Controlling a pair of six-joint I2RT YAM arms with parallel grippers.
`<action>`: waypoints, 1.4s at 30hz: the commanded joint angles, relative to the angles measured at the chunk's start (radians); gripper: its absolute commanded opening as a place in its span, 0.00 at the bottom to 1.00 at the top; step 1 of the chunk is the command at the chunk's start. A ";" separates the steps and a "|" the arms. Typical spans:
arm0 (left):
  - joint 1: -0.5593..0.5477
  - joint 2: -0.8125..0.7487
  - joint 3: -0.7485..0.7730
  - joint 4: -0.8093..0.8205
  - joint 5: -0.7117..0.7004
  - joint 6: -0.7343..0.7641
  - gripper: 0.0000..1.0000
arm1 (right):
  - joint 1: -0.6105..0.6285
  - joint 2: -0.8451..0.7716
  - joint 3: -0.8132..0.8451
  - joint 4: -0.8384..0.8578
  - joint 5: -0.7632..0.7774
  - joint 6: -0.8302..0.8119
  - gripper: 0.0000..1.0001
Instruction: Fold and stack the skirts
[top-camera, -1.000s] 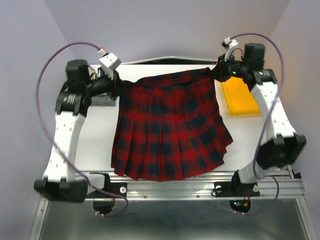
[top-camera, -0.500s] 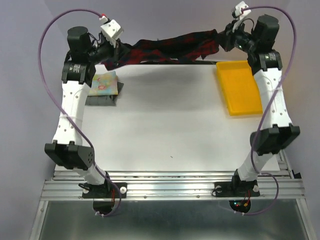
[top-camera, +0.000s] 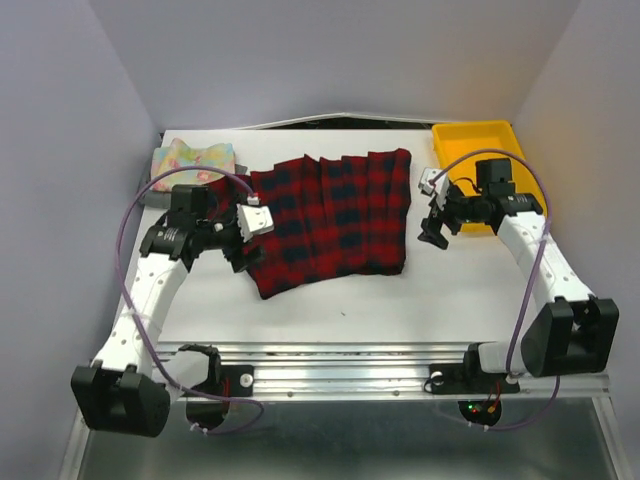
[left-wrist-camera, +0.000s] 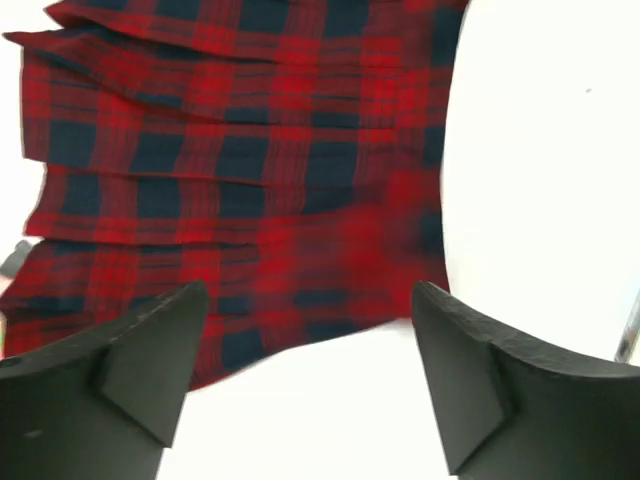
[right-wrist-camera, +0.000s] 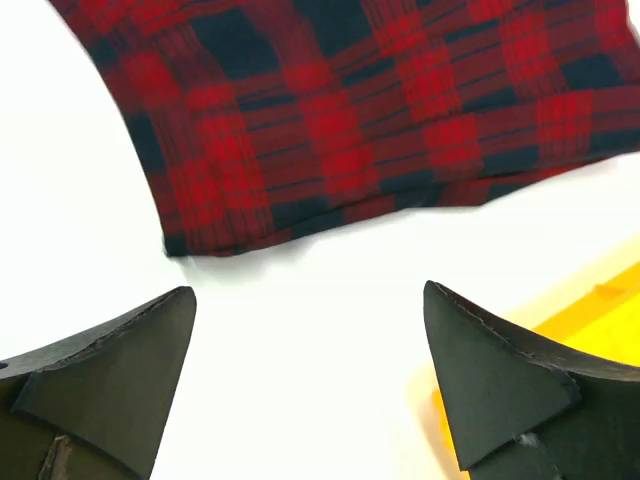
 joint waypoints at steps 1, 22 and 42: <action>-0.004 -0.196 0.035 -0.148 0.005 0.107 0.99 | -0.005 -0.159 0.032 -0.003 0.021 0.014 1.00; -0.200 0.523 0.138 0.137 -0.428 -0.478 0.63 | 0.211 0.709 0.560 -0.080 0.256 0.640 0.45; -0.455 0.678 0.013 0.005 -0.561 -0.260 0.50 | 0.202 0.733 0.419 -0.331 0.483 0.426 0.42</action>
